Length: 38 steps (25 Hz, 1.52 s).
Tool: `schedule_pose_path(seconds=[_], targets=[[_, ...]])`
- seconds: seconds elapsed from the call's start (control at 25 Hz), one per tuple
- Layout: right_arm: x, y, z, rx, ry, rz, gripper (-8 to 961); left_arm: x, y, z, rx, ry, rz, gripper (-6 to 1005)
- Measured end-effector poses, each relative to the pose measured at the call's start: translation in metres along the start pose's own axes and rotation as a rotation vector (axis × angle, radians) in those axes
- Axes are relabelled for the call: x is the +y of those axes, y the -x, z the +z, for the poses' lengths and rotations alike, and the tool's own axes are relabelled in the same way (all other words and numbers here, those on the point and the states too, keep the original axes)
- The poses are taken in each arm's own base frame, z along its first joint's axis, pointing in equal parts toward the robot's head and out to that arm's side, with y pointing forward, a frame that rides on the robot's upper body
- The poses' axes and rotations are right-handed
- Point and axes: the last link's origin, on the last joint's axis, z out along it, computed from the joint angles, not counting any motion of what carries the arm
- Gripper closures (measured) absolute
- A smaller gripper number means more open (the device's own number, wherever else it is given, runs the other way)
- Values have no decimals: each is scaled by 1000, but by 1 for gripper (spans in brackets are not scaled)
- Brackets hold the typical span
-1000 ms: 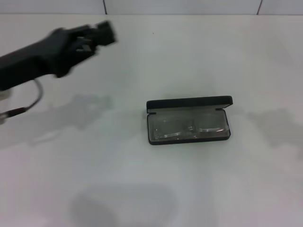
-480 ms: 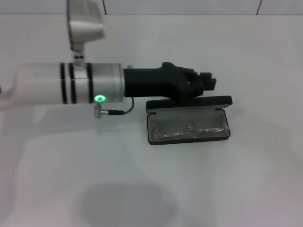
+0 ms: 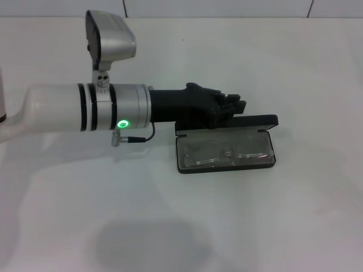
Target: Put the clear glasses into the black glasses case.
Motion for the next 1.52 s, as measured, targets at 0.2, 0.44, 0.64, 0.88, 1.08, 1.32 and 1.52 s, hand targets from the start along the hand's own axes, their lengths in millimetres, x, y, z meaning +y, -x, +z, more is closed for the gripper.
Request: schedule_pose_path(seconds=[0.2,0.44,0.64,0.88,1.08,1.32,1.52], targets=[[-3,-3,10,6,10,14,946,-3,8,-5,-6,-25,-18,810],[-6,-4,18,-1,15,18,945,-2,16,-6,-23,-29,-32,811],[-8,-8,24,-7,14,39,944,1,21,-3,-63,-9,-18,811],[-9,-11,27,-3,17,44,944,9,29,1,-133,37,32,811],[-9,-12,27,-1,17,45,943,16,35,4,-181,78,65,810],[-8,-13,24,17,16,50,942,31,21,-2,-112,175,121,803],[4,-28,36,154,152,48,942,54,-12,-51,129,295,130,770]])
